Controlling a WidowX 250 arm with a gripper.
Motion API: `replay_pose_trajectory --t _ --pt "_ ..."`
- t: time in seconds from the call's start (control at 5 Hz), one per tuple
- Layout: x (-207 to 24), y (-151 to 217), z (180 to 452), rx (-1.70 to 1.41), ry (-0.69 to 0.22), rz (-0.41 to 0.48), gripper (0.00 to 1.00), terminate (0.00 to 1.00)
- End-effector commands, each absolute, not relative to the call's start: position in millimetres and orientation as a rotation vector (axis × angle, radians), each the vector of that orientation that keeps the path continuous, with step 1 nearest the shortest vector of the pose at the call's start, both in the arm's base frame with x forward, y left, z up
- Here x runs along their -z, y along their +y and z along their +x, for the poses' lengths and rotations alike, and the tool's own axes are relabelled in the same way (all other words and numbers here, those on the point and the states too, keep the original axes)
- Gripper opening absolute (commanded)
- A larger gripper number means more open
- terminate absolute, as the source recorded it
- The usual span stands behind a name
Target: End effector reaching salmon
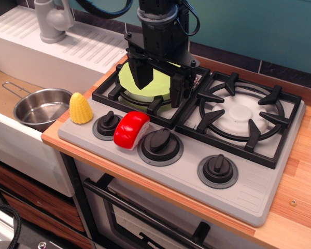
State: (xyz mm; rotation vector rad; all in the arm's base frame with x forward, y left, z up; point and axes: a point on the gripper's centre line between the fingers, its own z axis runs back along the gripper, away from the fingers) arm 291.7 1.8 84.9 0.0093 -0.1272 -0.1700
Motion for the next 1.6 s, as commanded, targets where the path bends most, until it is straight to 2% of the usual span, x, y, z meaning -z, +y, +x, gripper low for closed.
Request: replay_pose_trajectory --t 0.0,0.2,0.8,1.4 --pt "-84.9 1.8 291.7 0.17 -0.127 0.009 1.0 0.0" --pt "-81.7 11.6 292.2 0.198 -0.138 0.016 1.0 0.0" --pt "-81.8 32.0 265.3 0.204 -0.142 0.039 1.0 0.0" --pt "-67.3 41.6 267.1 0.215 -0.176 0.023 1.0 0.0"
